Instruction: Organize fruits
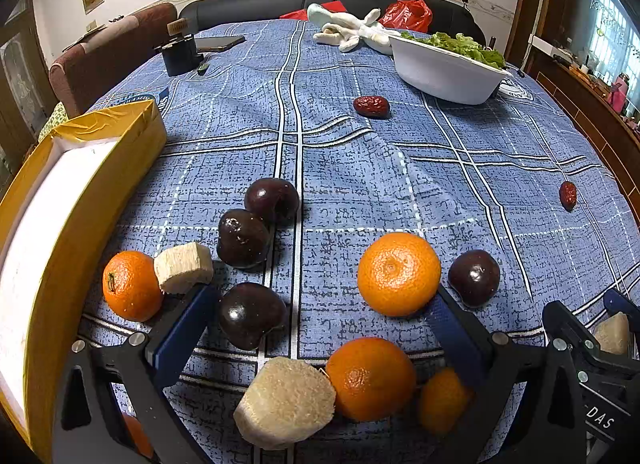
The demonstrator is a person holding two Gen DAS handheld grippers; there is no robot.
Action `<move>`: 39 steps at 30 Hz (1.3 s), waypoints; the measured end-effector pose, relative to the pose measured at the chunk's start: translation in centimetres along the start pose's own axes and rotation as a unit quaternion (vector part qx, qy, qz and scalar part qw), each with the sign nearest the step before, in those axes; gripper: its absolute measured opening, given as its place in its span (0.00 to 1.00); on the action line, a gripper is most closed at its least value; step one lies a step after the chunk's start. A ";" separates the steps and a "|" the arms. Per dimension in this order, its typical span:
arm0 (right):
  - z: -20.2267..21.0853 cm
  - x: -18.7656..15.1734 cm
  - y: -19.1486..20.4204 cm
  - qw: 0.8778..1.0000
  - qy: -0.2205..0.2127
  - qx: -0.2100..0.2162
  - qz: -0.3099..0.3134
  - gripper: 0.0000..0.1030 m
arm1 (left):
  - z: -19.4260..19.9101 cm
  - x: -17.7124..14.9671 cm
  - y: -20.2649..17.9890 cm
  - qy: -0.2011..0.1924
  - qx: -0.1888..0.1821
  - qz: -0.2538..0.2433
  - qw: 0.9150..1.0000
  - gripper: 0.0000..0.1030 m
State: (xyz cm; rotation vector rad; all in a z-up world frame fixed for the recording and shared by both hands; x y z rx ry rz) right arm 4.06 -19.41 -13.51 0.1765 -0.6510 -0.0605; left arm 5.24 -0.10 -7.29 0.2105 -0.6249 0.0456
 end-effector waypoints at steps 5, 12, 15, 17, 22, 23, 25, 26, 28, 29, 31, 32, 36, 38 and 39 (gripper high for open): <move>0.0 0.0 0.0 1.000 0.000 0.000 0.000 1.00 | 0.0 0.0 -0.1 0.003 0.015 0.014 1.000 1.00; 0.2 -0.3 0.0 1.000 0.006 0.005 -0.001 1.00 | 0.3 -0.5 -0.4 0.027 0.002 -0.006 1.000 1.00; 0.2 -0.8 -0.2 1.000 0.017 0.009 -0.001 1.00 | 0.3 -0.3 -0.4 0.026 -0.002 -0.006 1.000 1.00; 0.2 -0.9 0.0 1.000 0.021 0.011 0.001 1.00 | 0.5 -0.5 -0.2 0.025 -0.021 -0.008 0.999 1.00; 0.5 -0.8 0.1 1.000 0.016 0.010 0.002 1.00 | 4.3 -1.1 1.6 -0.008 -0.077 0.008 0.997 0.84; 0.5 -0.8 0.2 1.000 0.015 0.010 0.004 1.00 | 5.4 -0.9 2.2 -0.025 -0.081 0.013 0.996 0.84; 0.7 -0.8 0.4 1.000 0.010 0.013 0.007 0.99 | 9.6 -0.1 5.3 -0.099 -0.070 0.036 0.992 0.84; 0.9 -0.8 0.5 1.000 0.004 0.012 0.009 0.94 | 11.7 0.3 6.9 -0.136 -0.058 0.047 0.988 0.84; 1.6 -0.6 0.7 1.000 -0.015 0.000 0.018 0.87 | 16.8 1.2 11.0 -0.224 -0.023 0.072 0.972 0.84; 2.2 -0.4 1.0 0.999 -0.028 -0.011 0.031 0.85 | 19.3 1.4 13.1 -0.263 -0.002 0.083 0.961 0.89; 3.4 0.0 1.4 0.997 -0.048 -0.032 0.045 0.67 | 22.8 1.4 16.7 -0.311 0.033 0.102 0.944 1.00; 4.8 0.2 1.9 0.996 -0.067 -0.032 0.050 0.60 | 23.7 1.4 17.7 -0.323 0.041 0.107 0.939 1.00; 12.4 1.8 3.8 0.979 -0.197 0.024 0.051 0.71 | 23.9 1.1 20.5 -0.318 0.038 0.112 0.941 1.00; 14.8 2.4 3.2 0.977 -0.207 0.022 0.044 0.73 | 21.5 0.5 20.4 -0.276 0.014 0.108 0.955 1.00; 15.4 2.6 2.5 0.979 -0.203 0.012 0.034 0.73 | 20.5 0.0 20.5 -0.259 0.001 0.109 0.960 1.00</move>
Point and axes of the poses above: each gripper's, at about its wrist camera, not at the fingertips, and z roughly against the way its jaws point, y to its left, x to its top, the point moved 9 cm from there along -z, roughly the way its jaws point, and after that the axes turned 13 degrees about x, right-handed, at the moved point
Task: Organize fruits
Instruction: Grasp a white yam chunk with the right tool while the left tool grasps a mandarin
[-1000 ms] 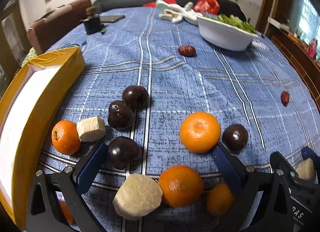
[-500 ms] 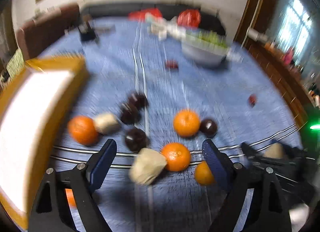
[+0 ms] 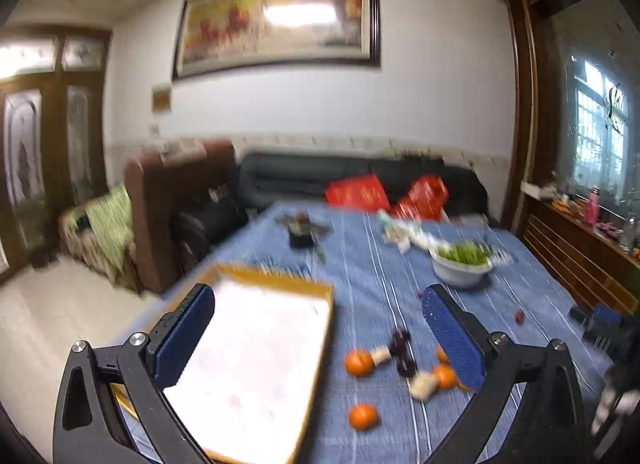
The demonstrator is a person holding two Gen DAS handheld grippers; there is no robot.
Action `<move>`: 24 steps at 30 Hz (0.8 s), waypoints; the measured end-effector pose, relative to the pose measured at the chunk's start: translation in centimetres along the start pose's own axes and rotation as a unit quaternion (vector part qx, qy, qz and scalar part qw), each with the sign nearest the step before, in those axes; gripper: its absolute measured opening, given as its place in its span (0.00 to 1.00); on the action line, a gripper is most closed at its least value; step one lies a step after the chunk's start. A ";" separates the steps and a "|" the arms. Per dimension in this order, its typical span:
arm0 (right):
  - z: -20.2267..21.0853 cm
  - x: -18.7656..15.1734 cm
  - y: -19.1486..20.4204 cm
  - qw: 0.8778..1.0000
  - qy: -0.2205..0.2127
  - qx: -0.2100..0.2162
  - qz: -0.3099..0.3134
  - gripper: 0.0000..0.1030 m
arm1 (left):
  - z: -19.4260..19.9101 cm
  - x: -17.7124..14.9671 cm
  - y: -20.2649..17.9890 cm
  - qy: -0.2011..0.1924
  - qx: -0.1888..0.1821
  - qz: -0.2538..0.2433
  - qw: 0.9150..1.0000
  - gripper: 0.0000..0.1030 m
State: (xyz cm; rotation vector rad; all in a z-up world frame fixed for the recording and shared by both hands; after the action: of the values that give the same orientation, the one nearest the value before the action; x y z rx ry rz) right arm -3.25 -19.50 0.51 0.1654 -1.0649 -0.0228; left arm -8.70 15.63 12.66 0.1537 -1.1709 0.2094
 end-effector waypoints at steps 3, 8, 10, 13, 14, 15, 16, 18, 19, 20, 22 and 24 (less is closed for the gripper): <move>0.9 0.3 -3.6 0.999 0.018 -0.003 -0.045 0.73 | -2.2 -2.9 0.0 0.061 -0.033 0.015 0.997 1.00; -1.1 -3.6 -7.1 0.991 0.112 0.006 -0.079 0.51 | -3.9 -6.5 -1.2 0.122 -0.081 0.025 0.989 1.00; -2.4 -6.0 -6.6 0.986 0.143 0.028 -0.085 0.50 | -4.3 -7.5 -1.2 0.136 -0.088 0.025 0.986 0.95; -4.2 -7.7 -5.6 0.983 0.157 0.041 -0.086 0.50 | -4.5 -8.3 -1.6 0.142 -0.092 0.003 0.986 0.73; -4.6 -7.9 -5.2 0.983 0.159 0.042 -0.085 0.50 | -4.4 -8.6 -1.7 0.144 -0.093 -0.006 0.985 0.64; -5.0 -8.1 -4.9 0.983 0.160 0.044 -0.082 0.50 | -4.4 -8.9 -1.7 0.148 -0.094 -0.014 0.984 0.62; -5.4 -8.1 -4.5 0.983 0.158 0.050 -0.078 0.50 | -4.5 -9.4 -1.9 0.153 -0.096 -0.021 0.983 0.60; -5.9 -8.0 -4.0 0.983 0.158 0.053 -0.073 0.50 | -4.8 -10.3 -2.6 0.163 -0.099 -0.036 0.981 0.60; -6.0 -7.9 -3.8 0.983 0.159 0.052 -0.070 0.50 | -5.0 -10.7 -3.2 0.169 -0.104 -0.046 0.979 0.60; -6.1 -7.9 -3.7 0.984 0.158 0.051 -0.068 0.50 | -5.2 -11.0 -3.6 0.173 -0.107 -0.054 0.978 0.60; -6.4 -8.0 -3.5 0.983 0.162 0.056 -0.065 0.50 | -5.3 -12.0 -5.1 0.181 -0.115 -0.081 0.973 0.60; -6.6 -8.3 -3.1 0.981 0.169 0.066 -0.063 0.50 | -5.6 -12.7 -6.4 0.184 -0.118 -0.109 0.970 0.60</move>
State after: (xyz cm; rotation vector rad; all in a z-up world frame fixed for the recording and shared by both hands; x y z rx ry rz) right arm -1.32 -20.97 -10.25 0.3453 -0.7158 -0.0367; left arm -6.90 9.67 -1.30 0.0292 -0.7939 -0.0942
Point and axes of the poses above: each gripper's, at about its wrist camera, not at the fingertips, and z roughly against the way its jaws point, y to its left, x to its top, the point moved 9 cm from there along -z, roughly the way its jaws point, and after that the axes turned 13 degrees about x, right-handed, at the moved point
